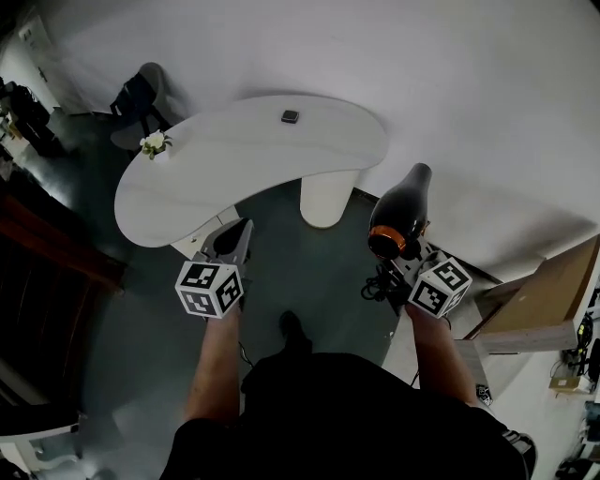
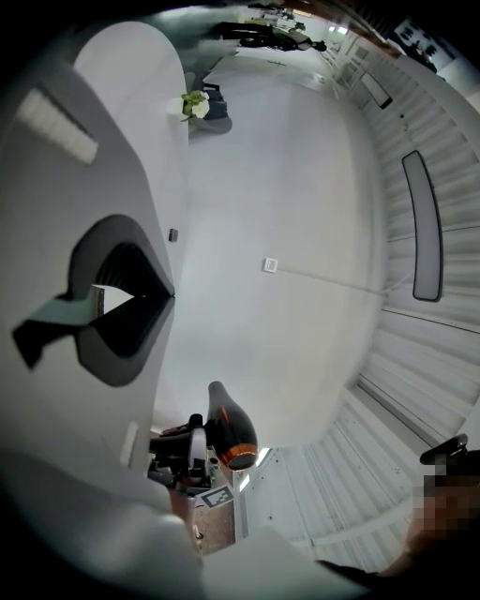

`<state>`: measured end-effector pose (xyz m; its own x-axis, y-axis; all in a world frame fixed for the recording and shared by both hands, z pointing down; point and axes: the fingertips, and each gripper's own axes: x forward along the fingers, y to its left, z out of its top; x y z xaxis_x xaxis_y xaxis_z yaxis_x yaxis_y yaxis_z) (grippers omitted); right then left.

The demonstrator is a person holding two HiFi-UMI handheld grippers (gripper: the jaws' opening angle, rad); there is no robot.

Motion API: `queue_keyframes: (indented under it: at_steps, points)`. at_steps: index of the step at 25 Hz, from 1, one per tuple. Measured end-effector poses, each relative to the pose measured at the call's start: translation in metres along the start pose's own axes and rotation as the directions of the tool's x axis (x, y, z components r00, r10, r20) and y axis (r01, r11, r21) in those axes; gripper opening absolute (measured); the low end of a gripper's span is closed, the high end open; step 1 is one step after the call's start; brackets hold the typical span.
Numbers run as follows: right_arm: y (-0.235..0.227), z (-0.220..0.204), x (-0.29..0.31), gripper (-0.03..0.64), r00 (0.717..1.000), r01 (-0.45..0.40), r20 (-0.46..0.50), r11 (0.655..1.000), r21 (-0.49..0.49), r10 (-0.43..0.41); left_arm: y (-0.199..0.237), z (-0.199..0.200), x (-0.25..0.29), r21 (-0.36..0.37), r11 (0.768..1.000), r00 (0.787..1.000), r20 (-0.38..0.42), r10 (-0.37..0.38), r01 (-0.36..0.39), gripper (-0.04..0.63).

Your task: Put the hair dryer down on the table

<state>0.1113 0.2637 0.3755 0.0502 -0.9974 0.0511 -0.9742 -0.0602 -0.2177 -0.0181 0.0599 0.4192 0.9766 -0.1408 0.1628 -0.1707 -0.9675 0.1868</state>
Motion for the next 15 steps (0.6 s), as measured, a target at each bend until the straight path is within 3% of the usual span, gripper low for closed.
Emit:
queue_keyframes:
  at_steps: [6,15]
  points:
    - [-0.024,0.011,0.092,0.163,0.998,-0.057,-0.028,0.998,0.001,0.057,0.065,0.015,0.035,-0.01,1.0,1.0,-0.008,0.029,-0.029,0.009]
    - [-0.019,0.032,0.194,0.163,0.985,-0.173,-0.021,0.984,-0.037,0.172,0.155,0.059,0.021,0.01,0.987,0.985,0.063,0.161,-0.162,0.009]
